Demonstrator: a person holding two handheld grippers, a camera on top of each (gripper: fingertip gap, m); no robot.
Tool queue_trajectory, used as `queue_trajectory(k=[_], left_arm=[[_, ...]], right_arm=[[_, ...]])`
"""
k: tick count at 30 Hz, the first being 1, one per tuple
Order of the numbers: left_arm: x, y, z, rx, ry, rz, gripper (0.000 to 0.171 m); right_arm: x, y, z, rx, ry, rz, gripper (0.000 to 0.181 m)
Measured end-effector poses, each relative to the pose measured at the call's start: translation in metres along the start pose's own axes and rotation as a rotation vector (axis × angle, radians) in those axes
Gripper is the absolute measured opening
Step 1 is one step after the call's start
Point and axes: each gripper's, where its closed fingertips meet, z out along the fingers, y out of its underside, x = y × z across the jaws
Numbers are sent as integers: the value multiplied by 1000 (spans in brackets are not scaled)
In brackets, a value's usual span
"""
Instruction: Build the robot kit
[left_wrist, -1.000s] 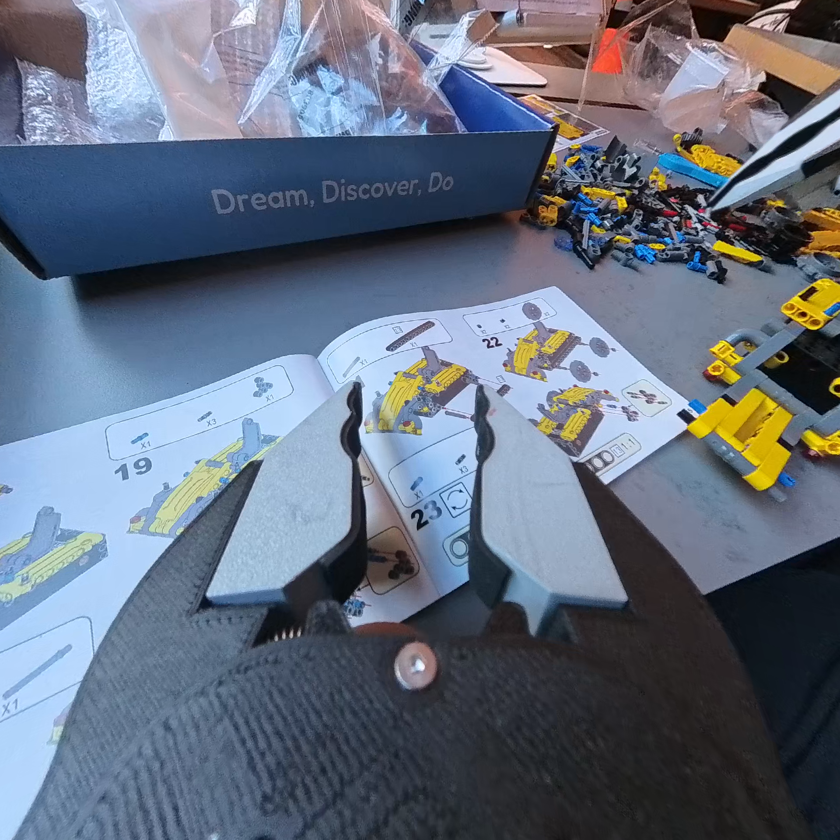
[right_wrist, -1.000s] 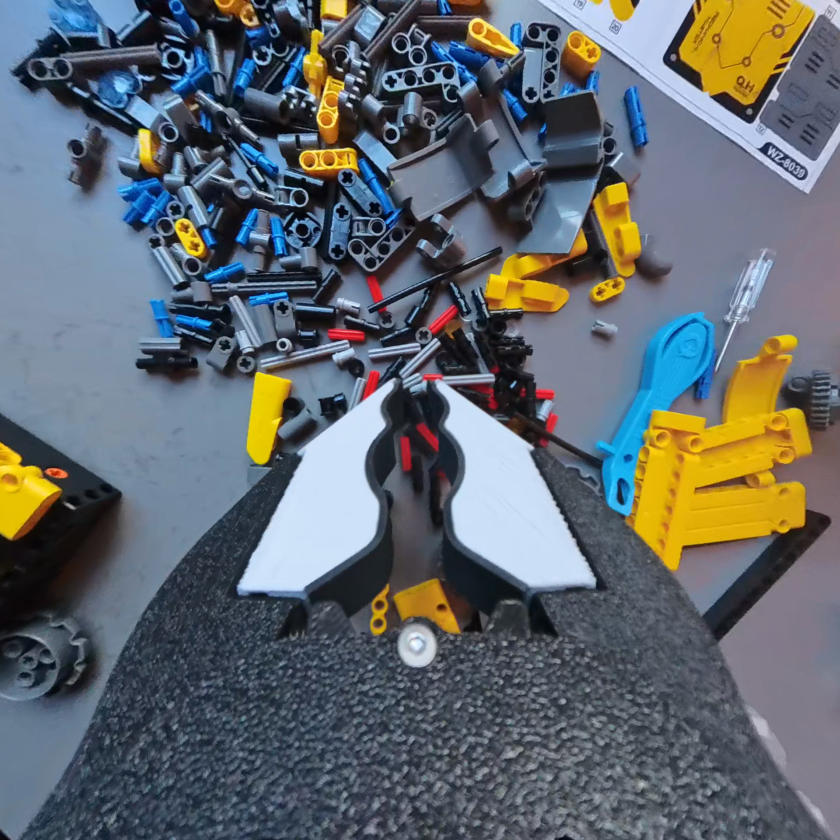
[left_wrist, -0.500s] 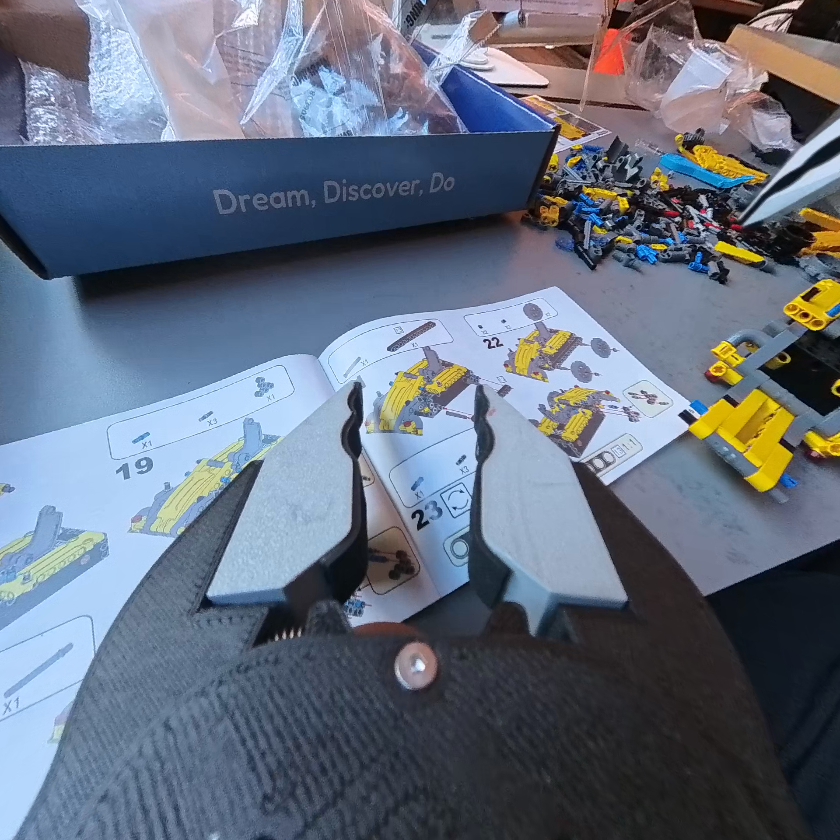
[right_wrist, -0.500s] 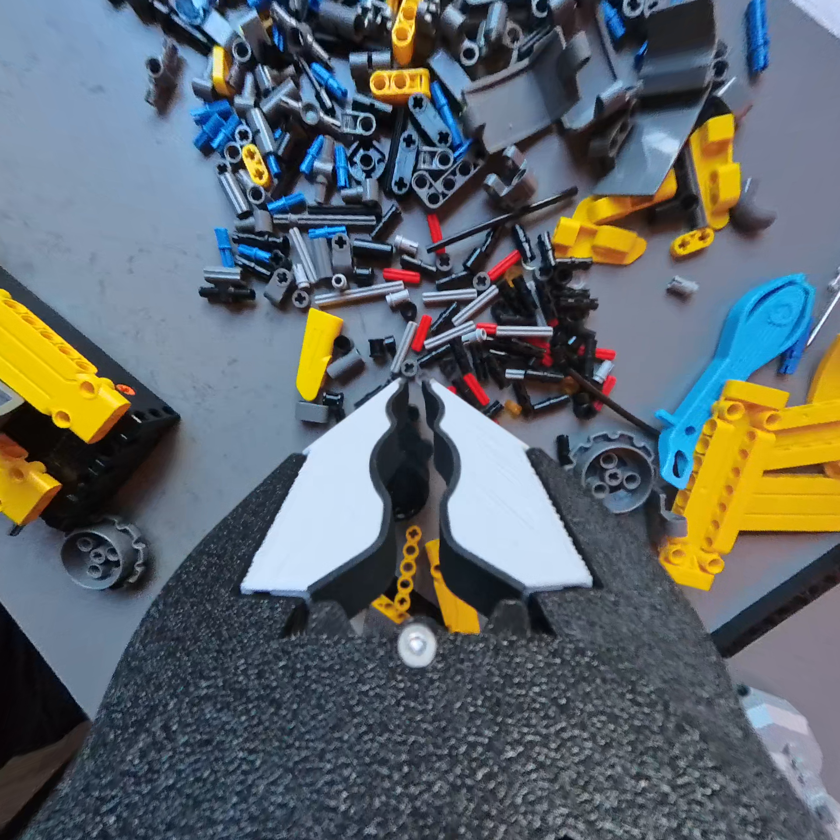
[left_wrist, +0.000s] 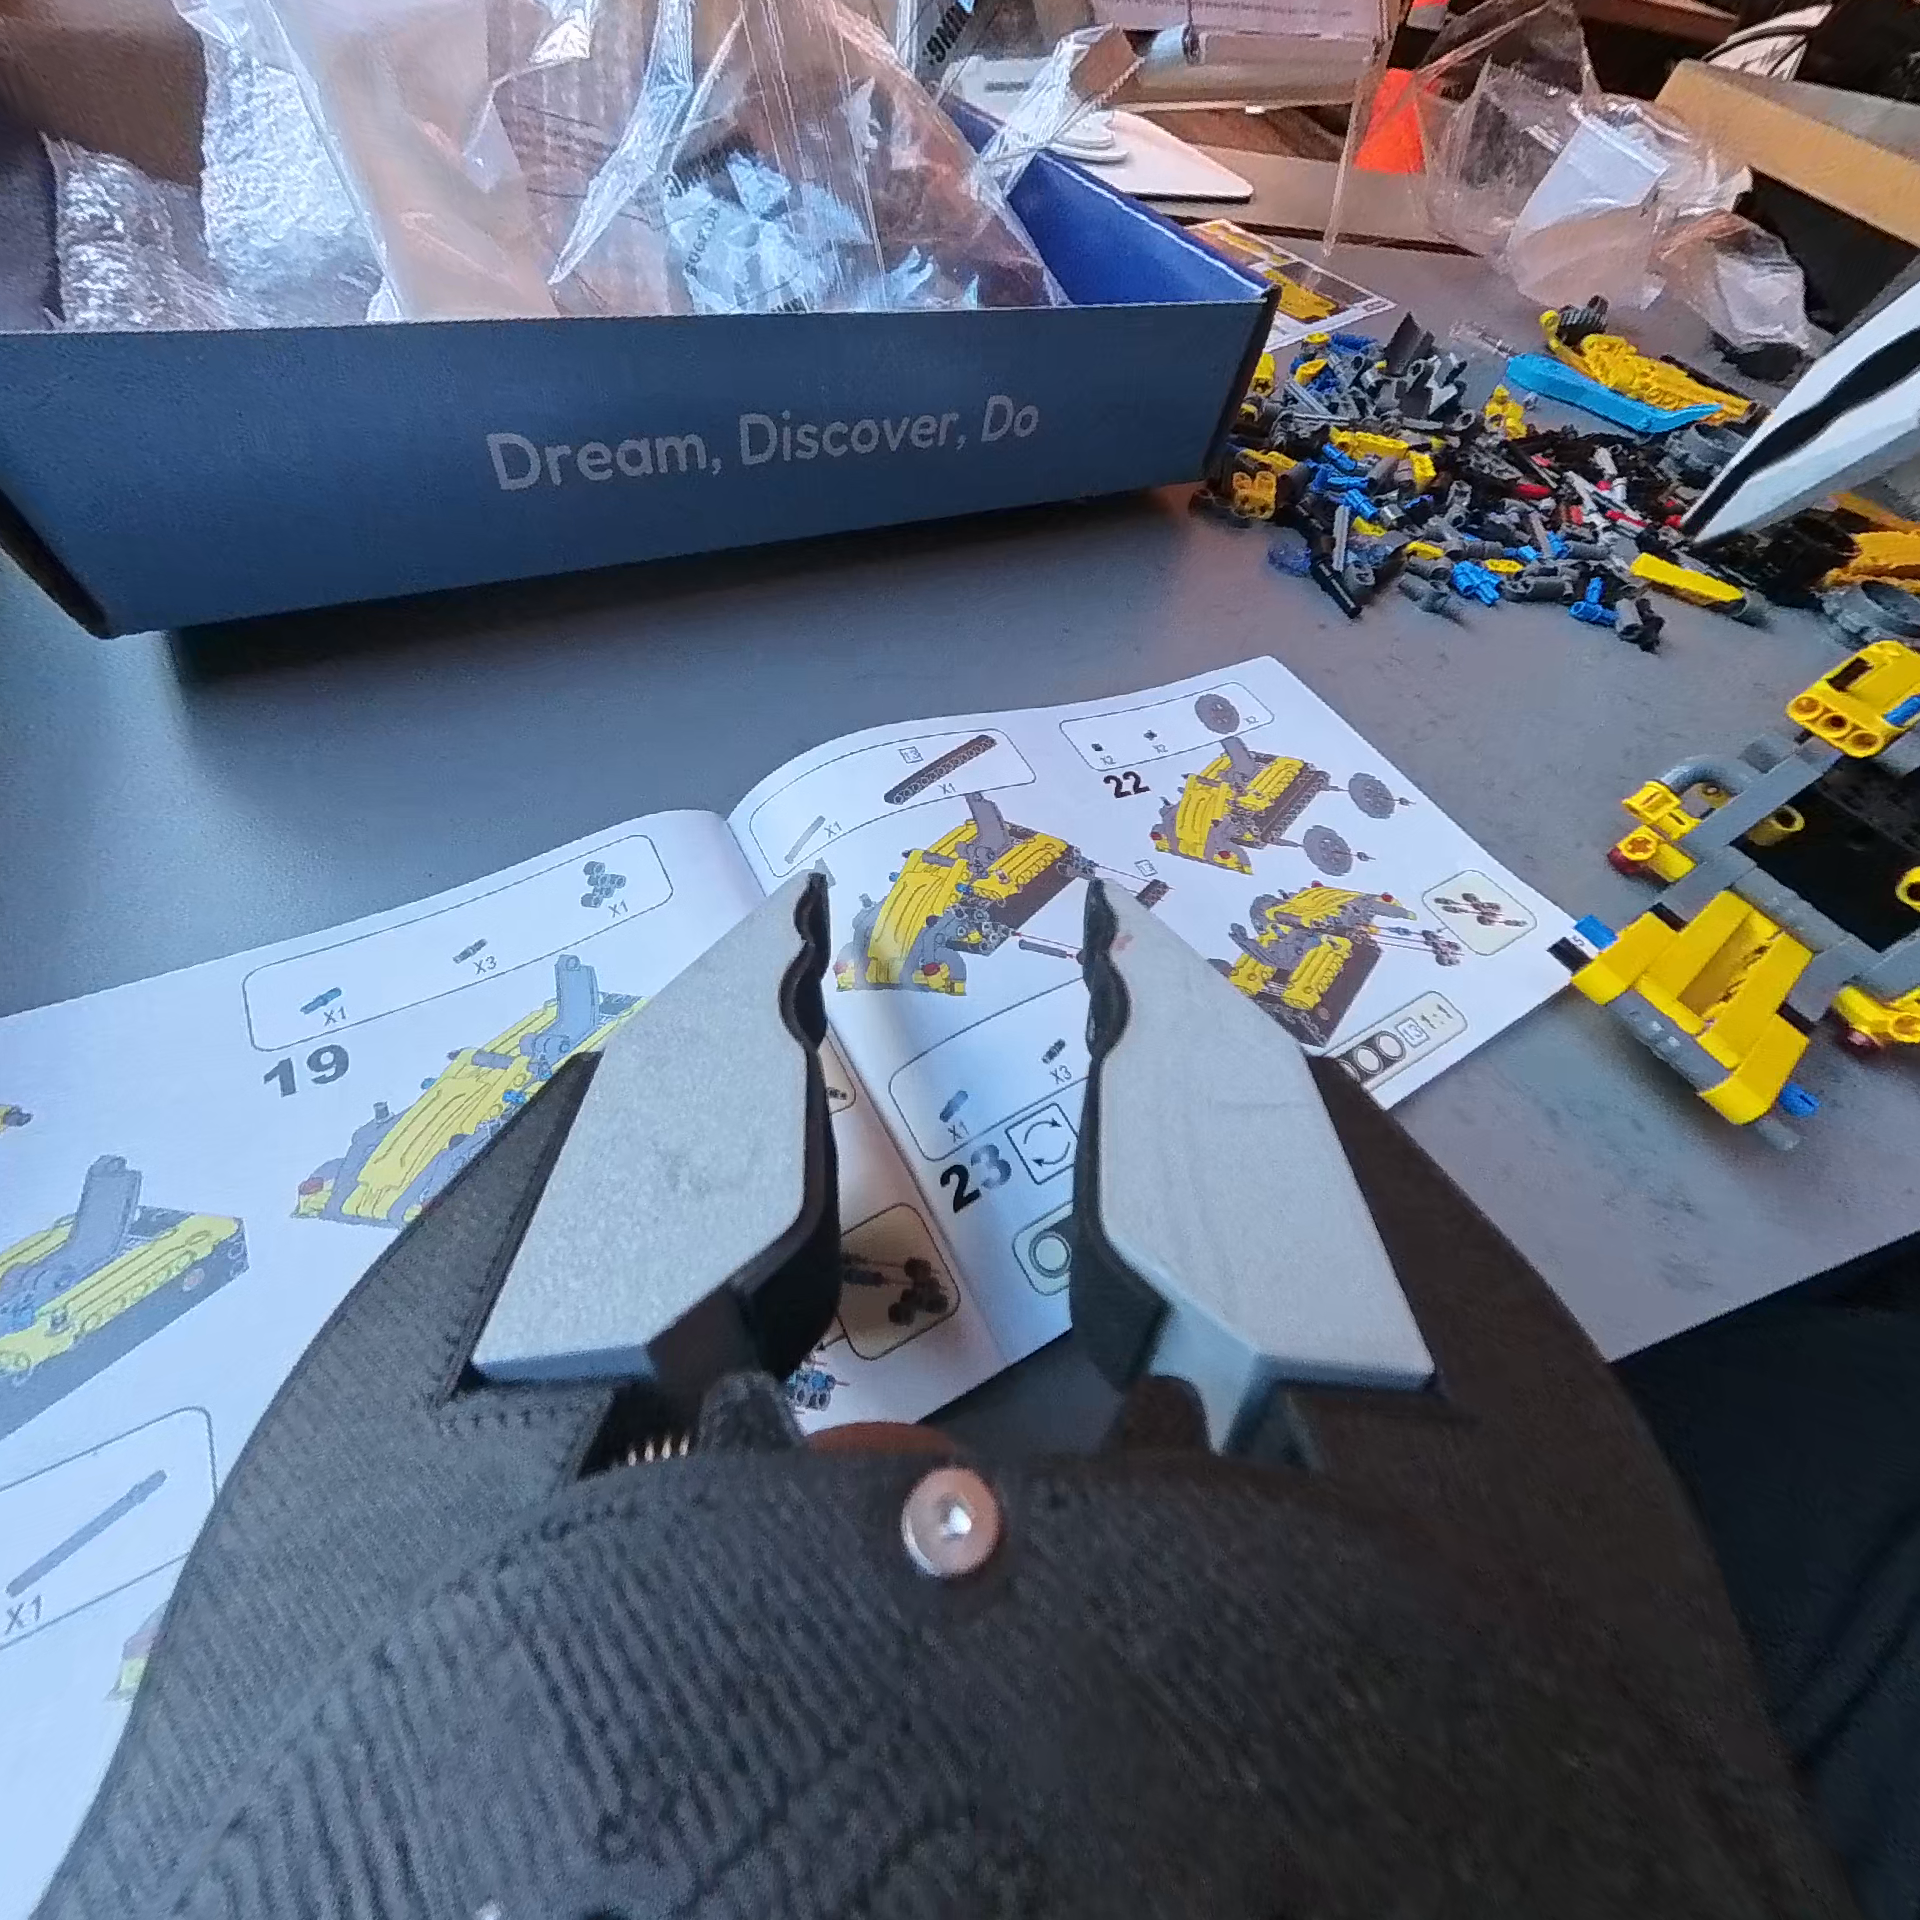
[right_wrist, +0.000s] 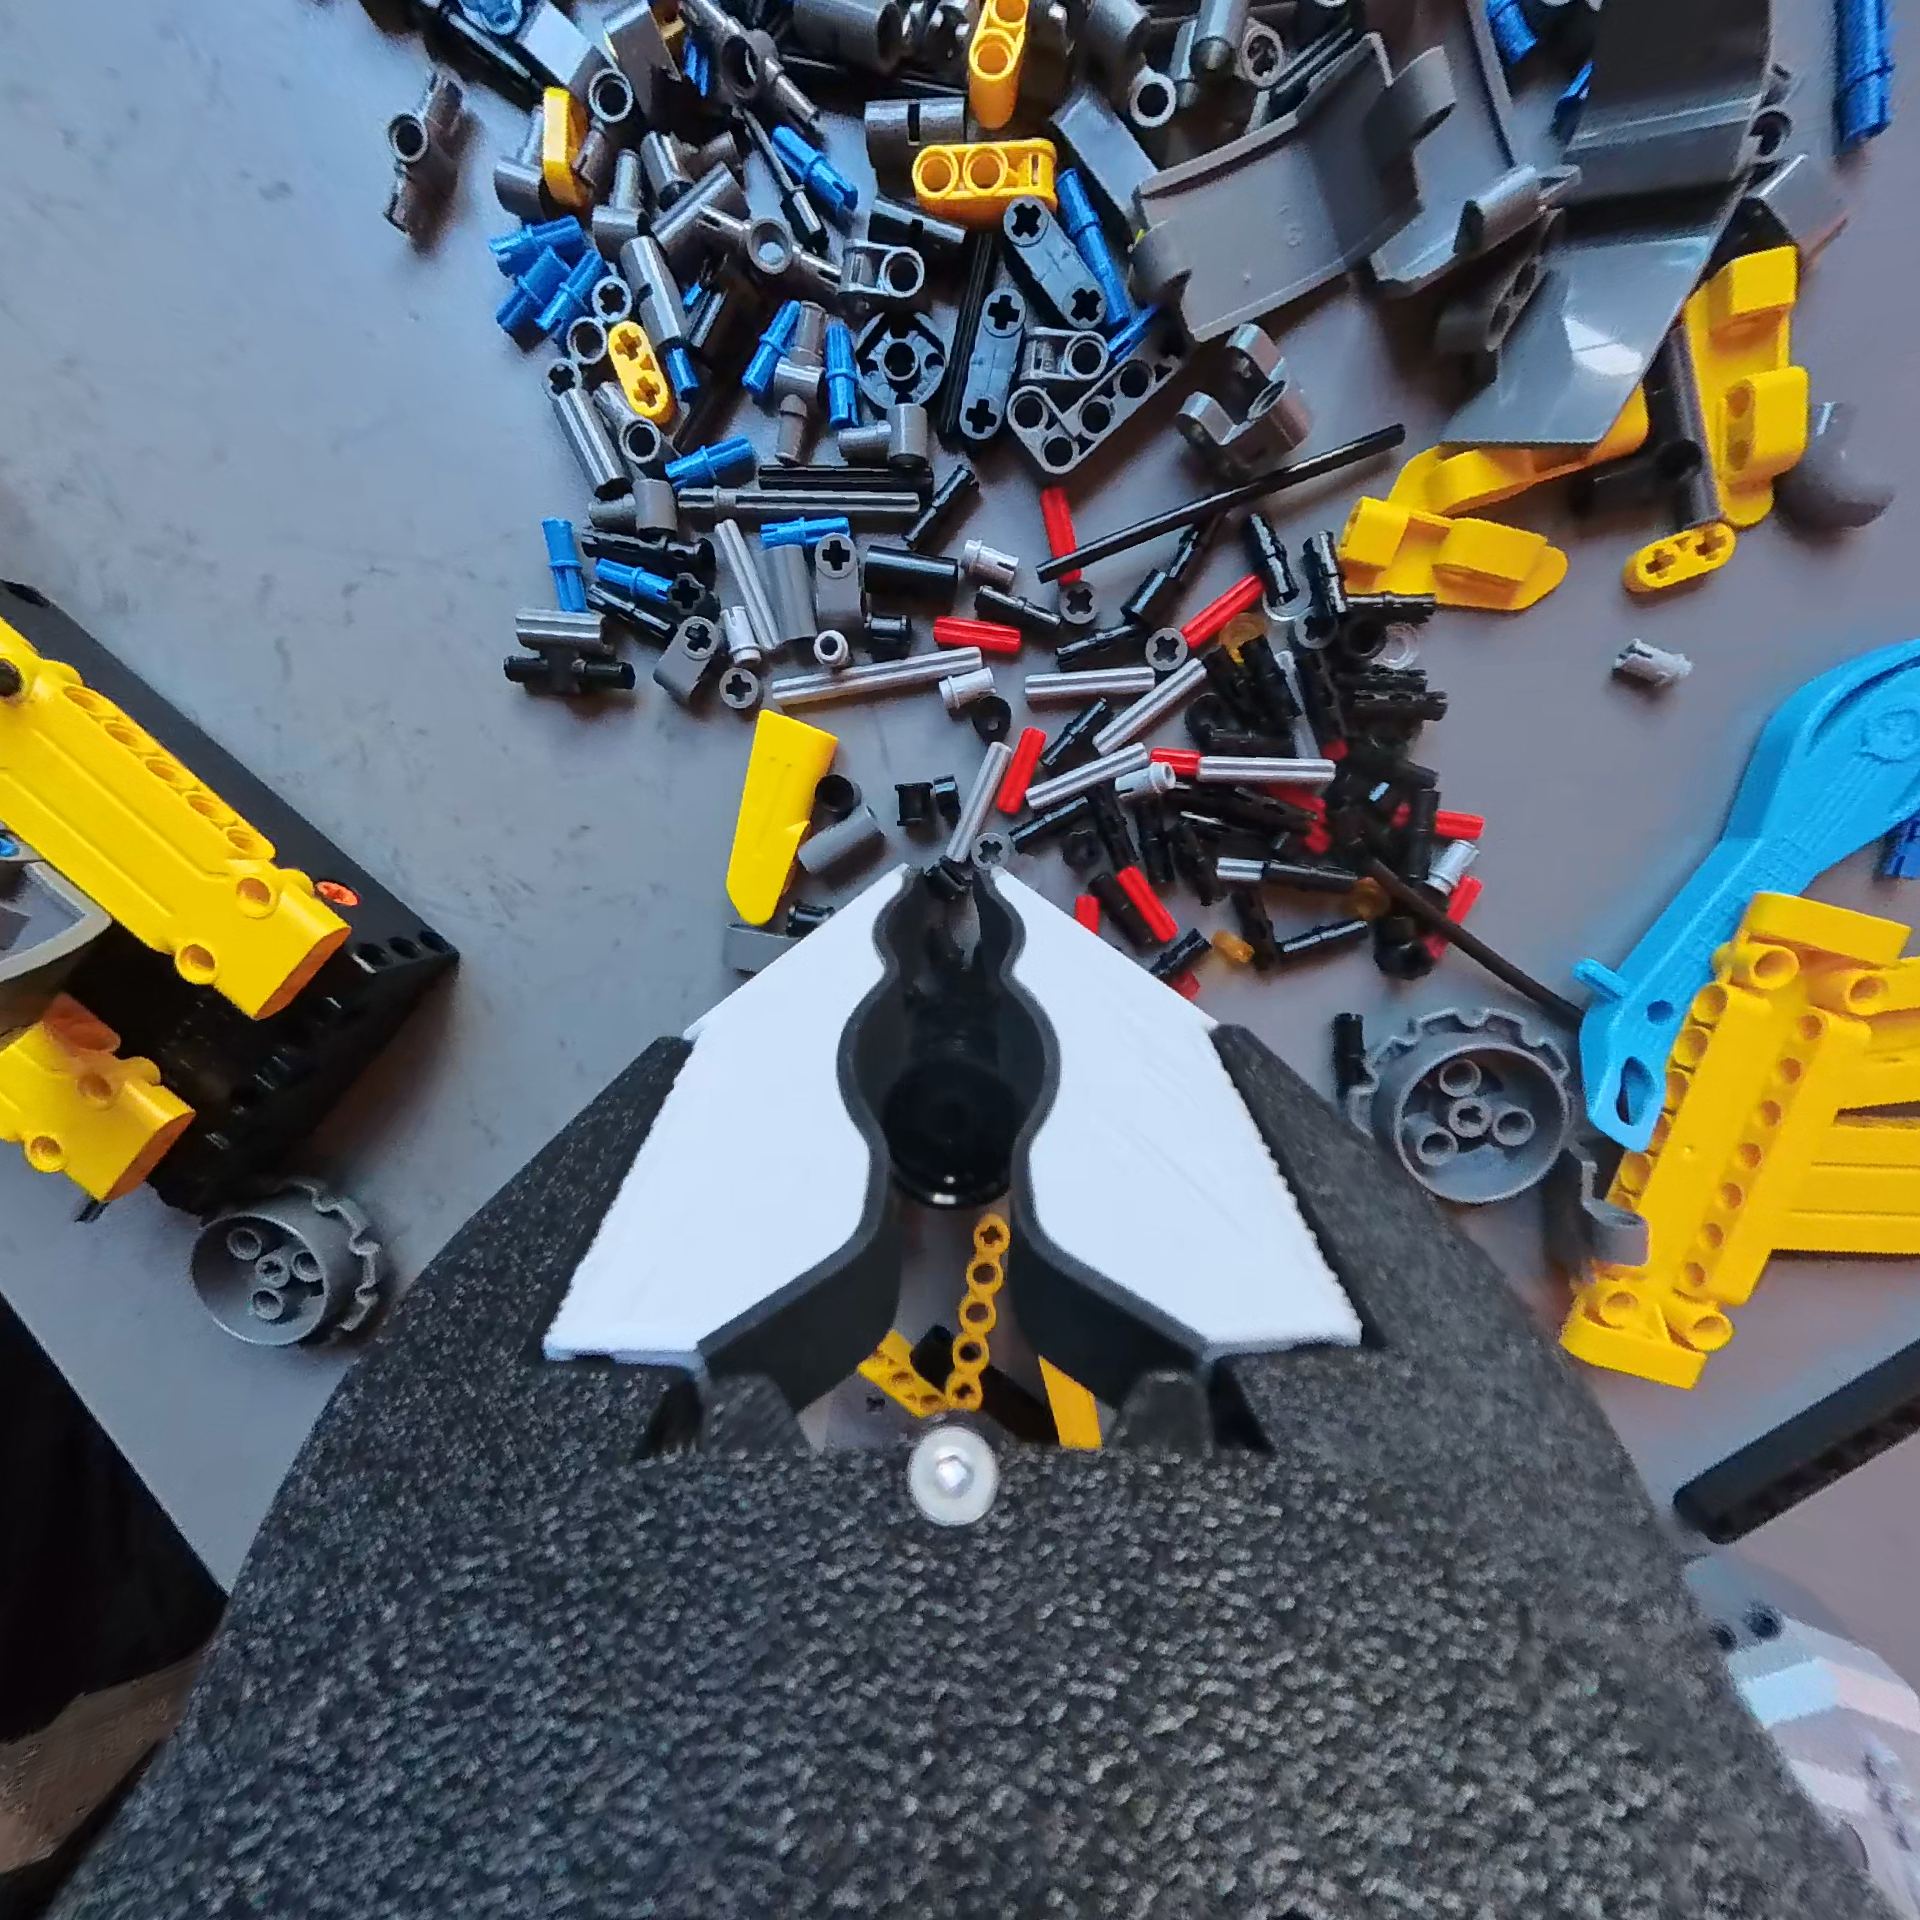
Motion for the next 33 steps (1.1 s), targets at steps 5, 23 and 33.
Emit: queue_trajectory(k=[5, 23, 33], left_arm=[[0, 0, 0, 0, -1, 2, 46], [0, -1, -1, 6, 12, -9, 46], [0, -1, -1, 7, 12, -11, 46]], right_arm=[[-1, -1, 0, 3, -3, -4, 8], [-1, -3, 2, 11, -7, 4, 7], [3, -4, -3, 44, 13, 21, 8]])
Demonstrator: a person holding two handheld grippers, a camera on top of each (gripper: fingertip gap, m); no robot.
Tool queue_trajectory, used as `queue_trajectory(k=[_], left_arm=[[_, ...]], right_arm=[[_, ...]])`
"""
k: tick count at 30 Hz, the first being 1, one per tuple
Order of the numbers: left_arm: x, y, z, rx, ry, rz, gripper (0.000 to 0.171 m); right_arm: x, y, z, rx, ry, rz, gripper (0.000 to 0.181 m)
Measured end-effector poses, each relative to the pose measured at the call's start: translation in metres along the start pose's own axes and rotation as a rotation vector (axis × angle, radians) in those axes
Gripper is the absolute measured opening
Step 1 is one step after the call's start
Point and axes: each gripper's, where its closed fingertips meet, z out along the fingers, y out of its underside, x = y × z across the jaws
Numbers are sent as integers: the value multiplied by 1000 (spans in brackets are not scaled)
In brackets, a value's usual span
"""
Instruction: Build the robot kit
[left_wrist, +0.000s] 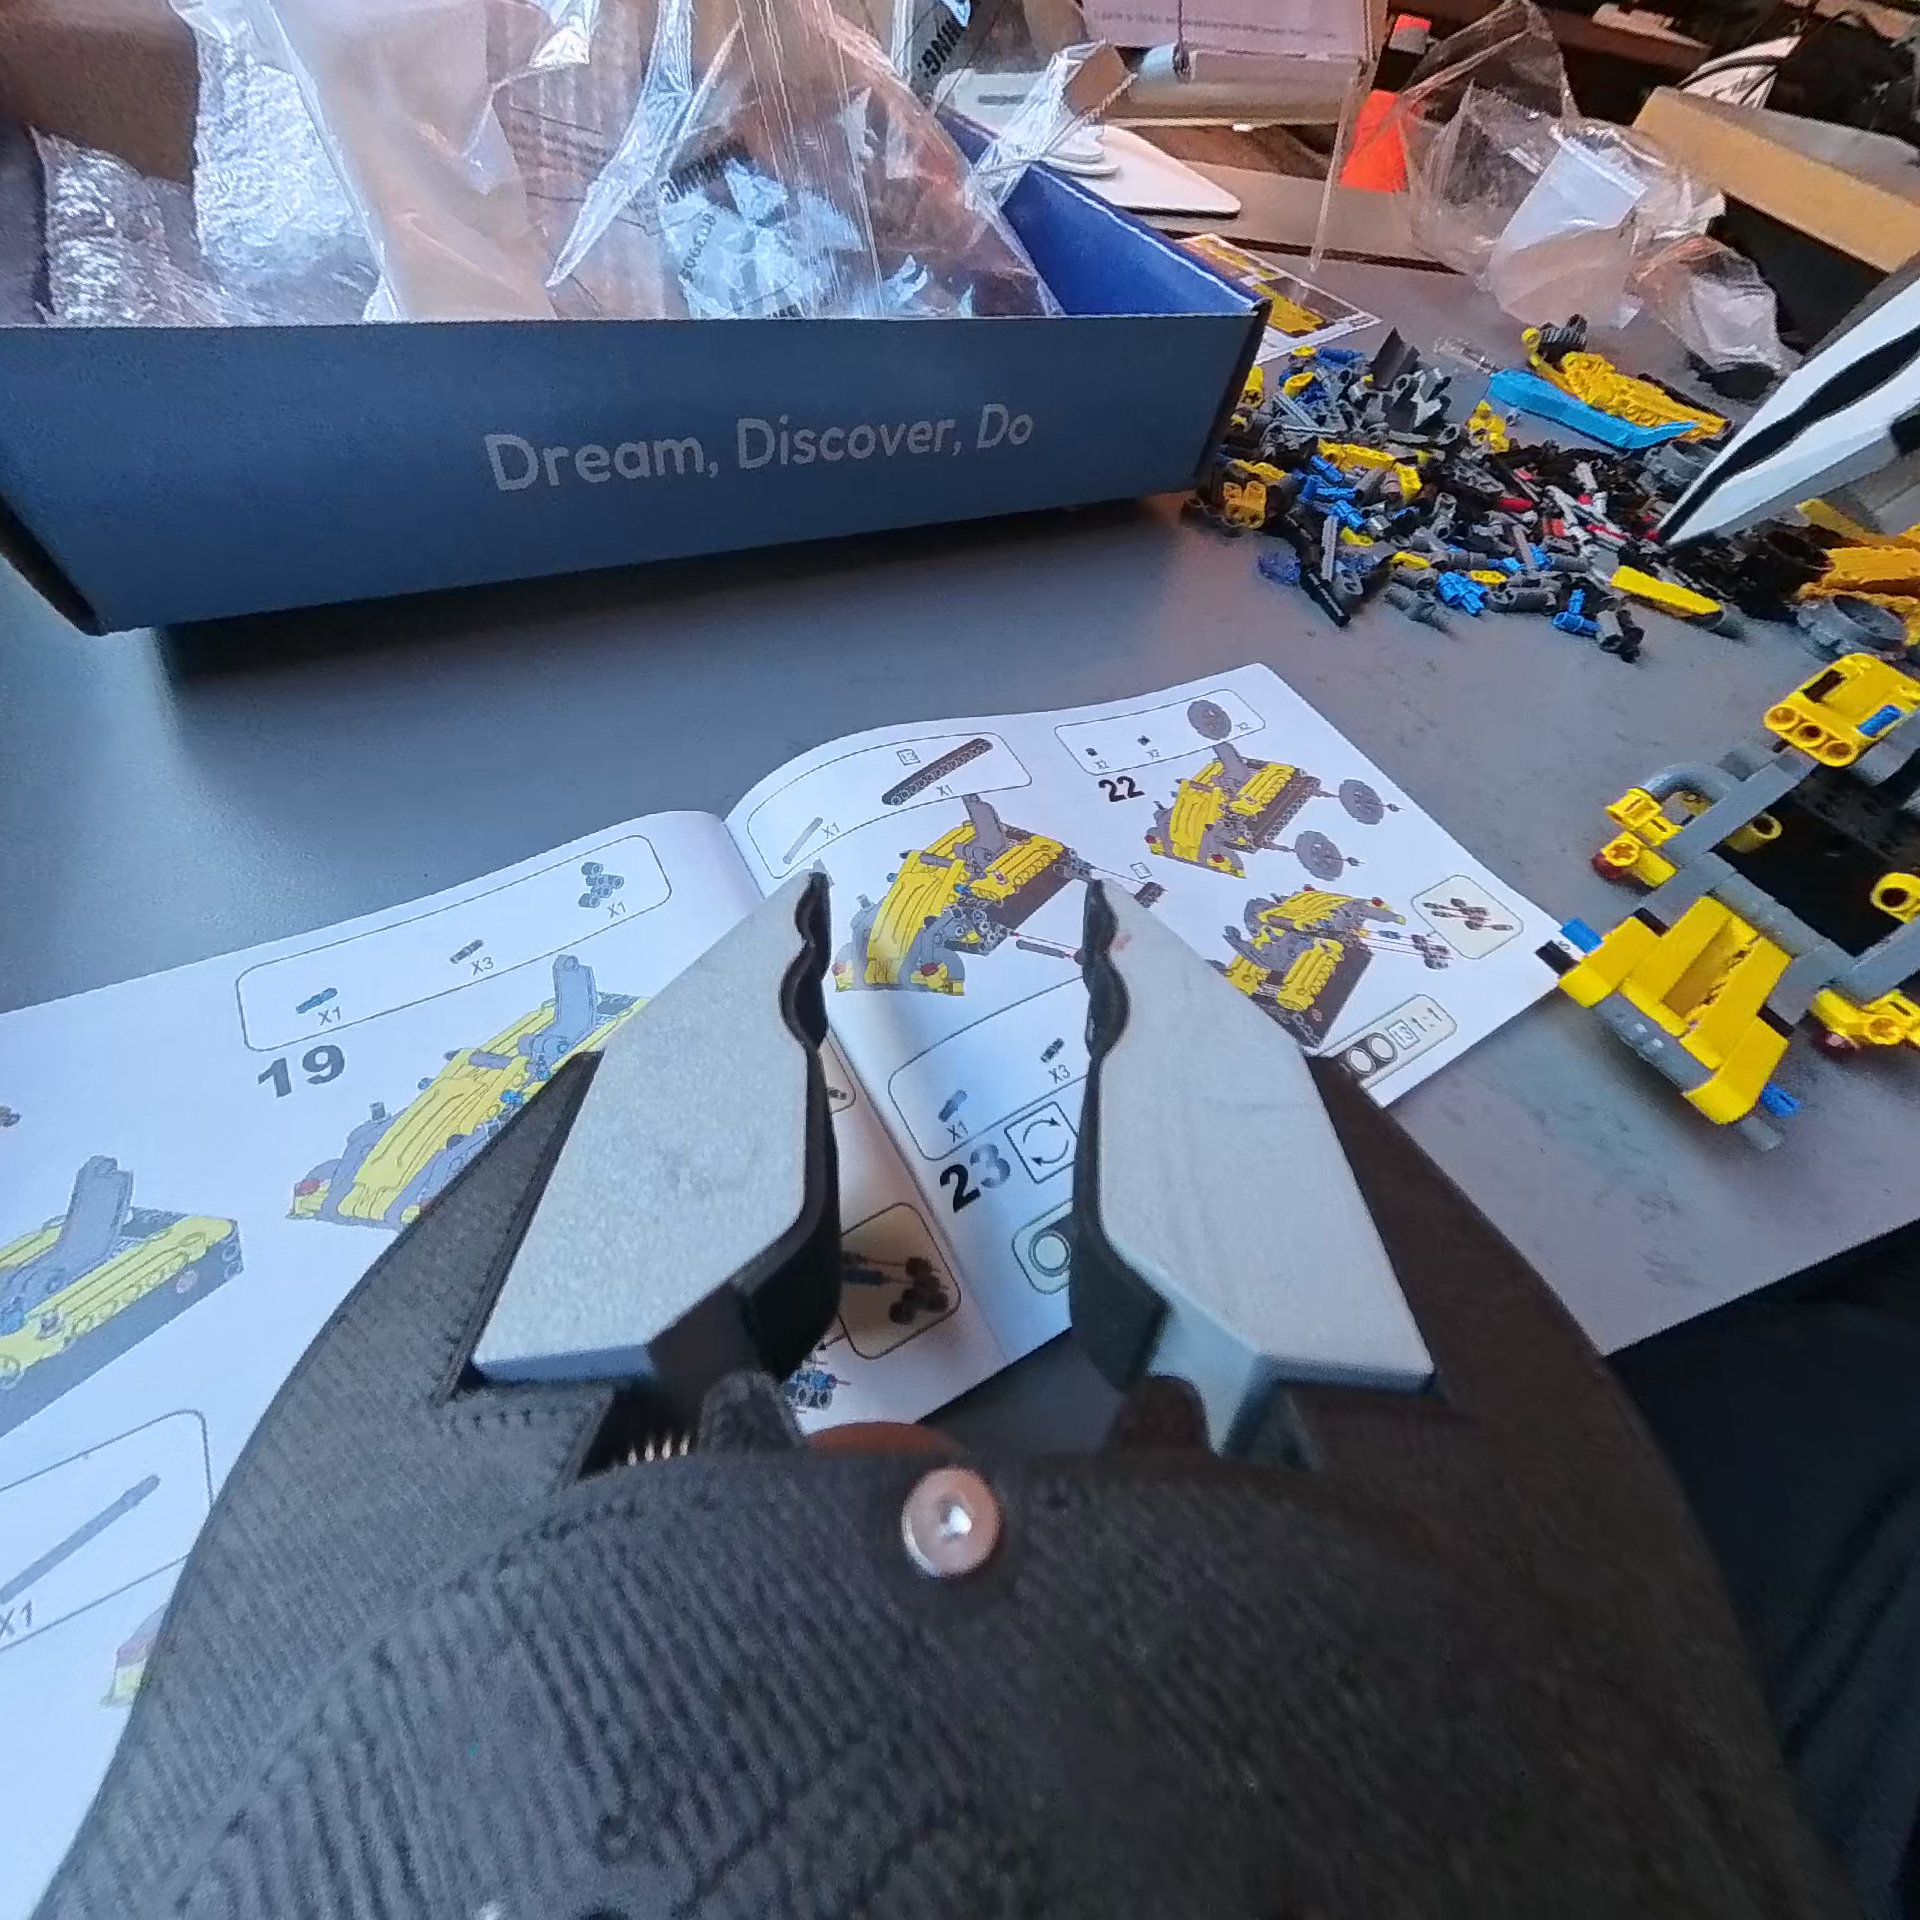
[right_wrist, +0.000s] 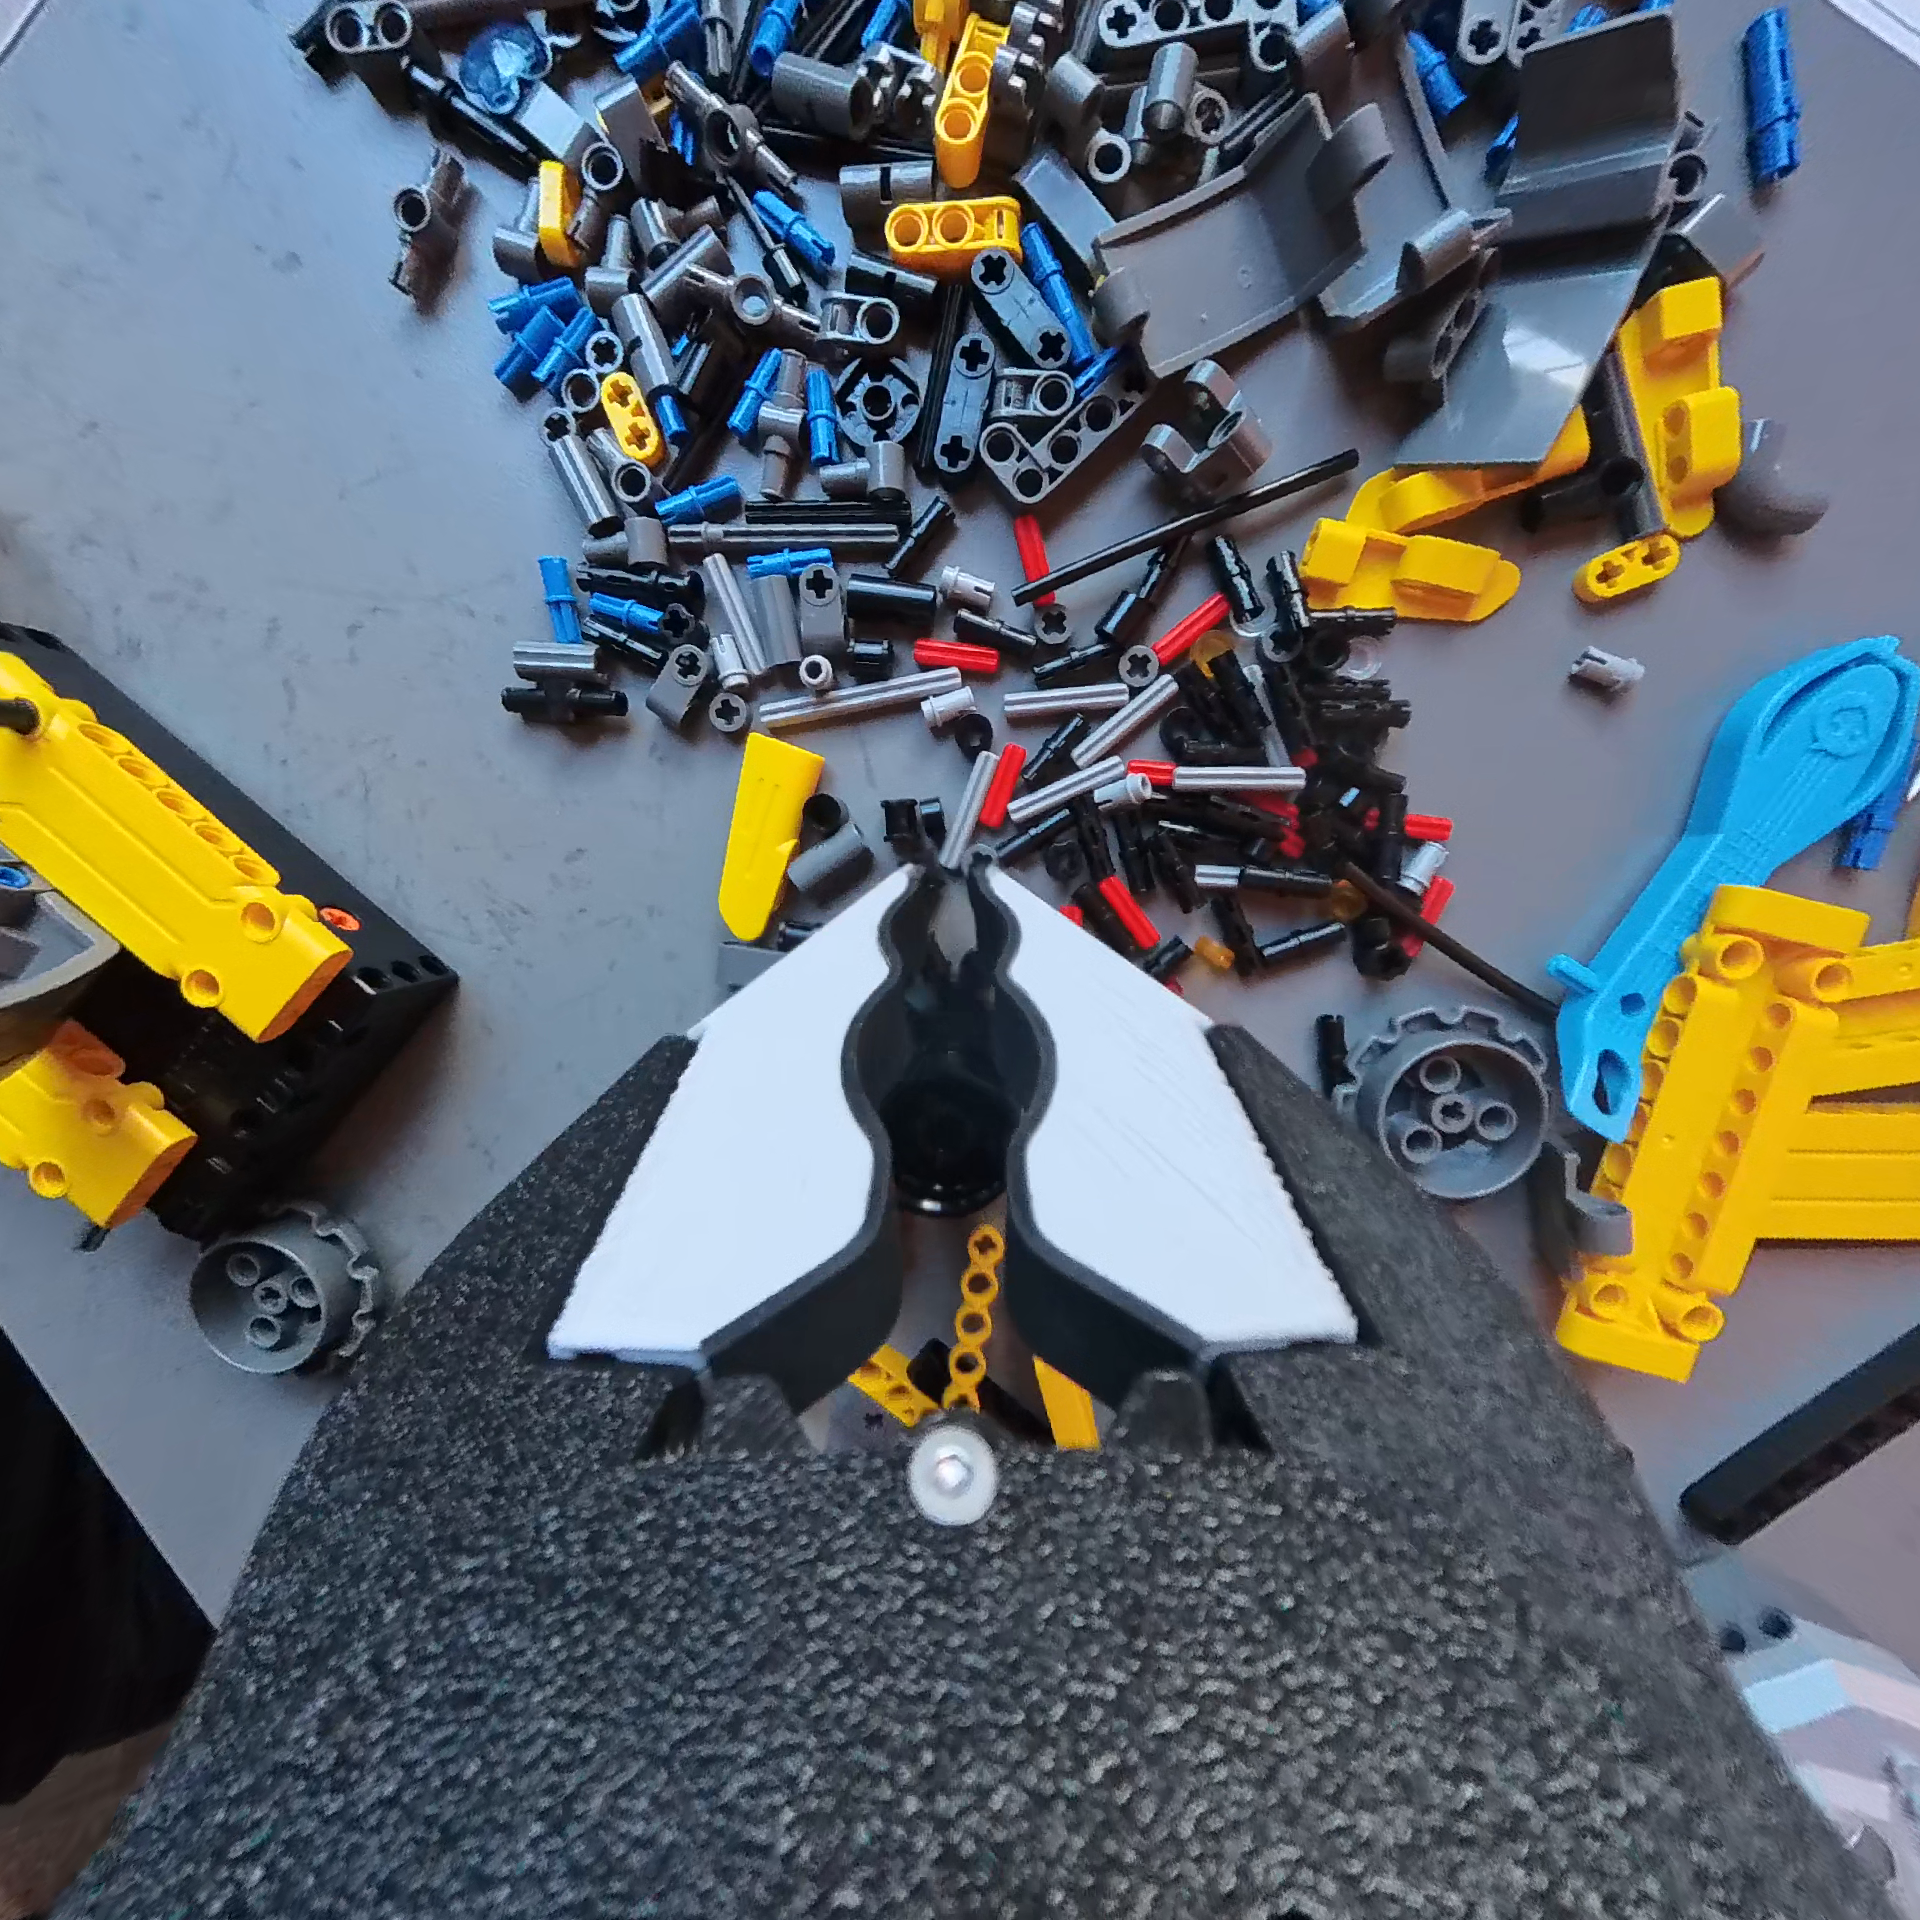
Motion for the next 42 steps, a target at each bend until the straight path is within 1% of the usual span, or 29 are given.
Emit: queue_trajectory(k=[5, 8, 17, 23, 25, 30, 36, 39, 42], left_arm=[[0, 0, 0, 2, 1, -1, 46], [0, 0, 0, 2, 3, -6, 45], [0, 0, 0, -2, -7, 0, 45], [0, 0, 0, 1, -1, -3, 45], [0, 0, 0, 2, 2, -5, 45], [0, 0, 0, 1, 2, -5, 45], [0, 0, 0, -1, 0, -4, 45], [0, 0, 0, 0, -1, -5, 45], [0, 0, 0, -1, -3, -2, 45]], right_arm=[[7, -6, -10, 72, 25, 28, 8], [8, -5, -11, 83, 20, 45, 8], [-2, 0, -1, 36, -3, -12, 12], [-5, 1, 6, 8, 4, -47, 11], [-7, 1, 6, 1, 2, -66, 6], [-6, 1, 6, -4, 28, -95, 6], [-8, -3, -10, 49, 44, -131, 6], [-19, -5, -27, 120, 32, -179, 6], [-31, 2, -43, 176, 53, -261, 6]])
